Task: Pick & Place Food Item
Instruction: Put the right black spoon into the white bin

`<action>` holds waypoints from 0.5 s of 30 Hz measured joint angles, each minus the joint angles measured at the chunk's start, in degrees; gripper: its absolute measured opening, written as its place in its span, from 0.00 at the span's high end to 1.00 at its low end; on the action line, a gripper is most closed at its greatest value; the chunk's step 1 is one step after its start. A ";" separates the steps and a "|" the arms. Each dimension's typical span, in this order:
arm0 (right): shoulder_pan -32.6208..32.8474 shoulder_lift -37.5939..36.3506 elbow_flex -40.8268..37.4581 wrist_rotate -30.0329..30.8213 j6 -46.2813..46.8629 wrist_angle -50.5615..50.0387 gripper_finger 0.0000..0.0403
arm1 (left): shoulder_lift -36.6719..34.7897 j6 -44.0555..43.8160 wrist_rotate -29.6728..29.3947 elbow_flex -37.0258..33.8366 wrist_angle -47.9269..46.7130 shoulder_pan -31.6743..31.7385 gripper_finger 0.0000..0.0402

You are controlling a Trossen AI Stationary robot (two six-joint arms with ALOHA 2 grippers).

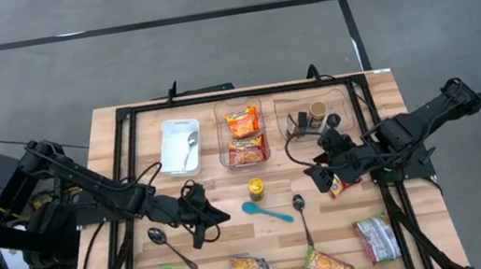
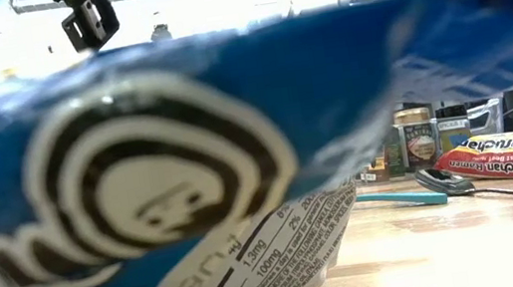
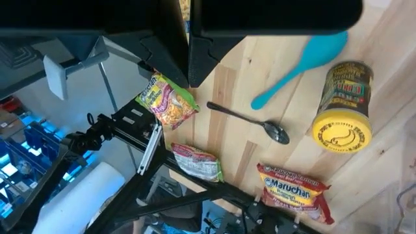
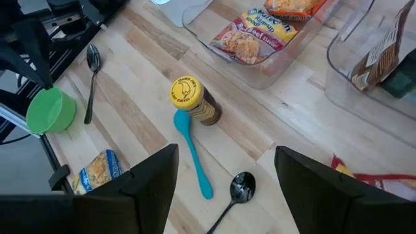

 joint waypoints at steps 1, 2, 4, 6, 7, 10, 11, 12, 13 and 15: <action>0.06 0.00 0.00 0.00 0.59 -0.01 0.38 | 0.00 -0.82 0.01 0.00 -0.49 0.00 1.00; 0.26 0.00 0.00 -0.01 1.39 -0.02 0.38 | 0.00 -1.41 0.00 0.00 -1.10 0.00 1.00; 0.53 0.00 0.00 -0.02 3.57 -0.06 0.38 | 0.00 -2.77 0.00 0.00 -2.15 0.00 1.00; 1.03 0.00 0.00 -0.03 5.96 -0.06 0.38 | 0.00 -4.12 0.00 0.00 -3.52 0.00 1.00; 1.29 0.00 0.00 -0.03 7.26 -0.06 0.38 | 0.00 -4.48 -0.01 0.00 -4.29 0.00 1.00; 2.26 0.02 0.00 -0.05 11.23 -0.06 0.38 | 0.00 -4.62 0.00 0.00 -5.01 0.00 1.00; 2.57 0.27 0.00 -0.05 12.56 -0.06 0.38 | 0.00 -4.62 0.00 0.00 -5.14 0.00 1.00; 2.80 0.78 0.00 -0.03 14.10 -0.04 0.38 | 0.00 -4.64 0.00 0.00 -5.21 0.00 1.00; 3.05 1.30 0.00 -0.05 15.60 -0.15 0.38 | 0.00 -4.59 0.00 0.00 -5.21 0.00 1.00; 3.74 2.94 0.00 -0.57 18.21 -0.48 0.38 | 0.00 -4.34 0.01 0.00 -5.29 0.00 1.00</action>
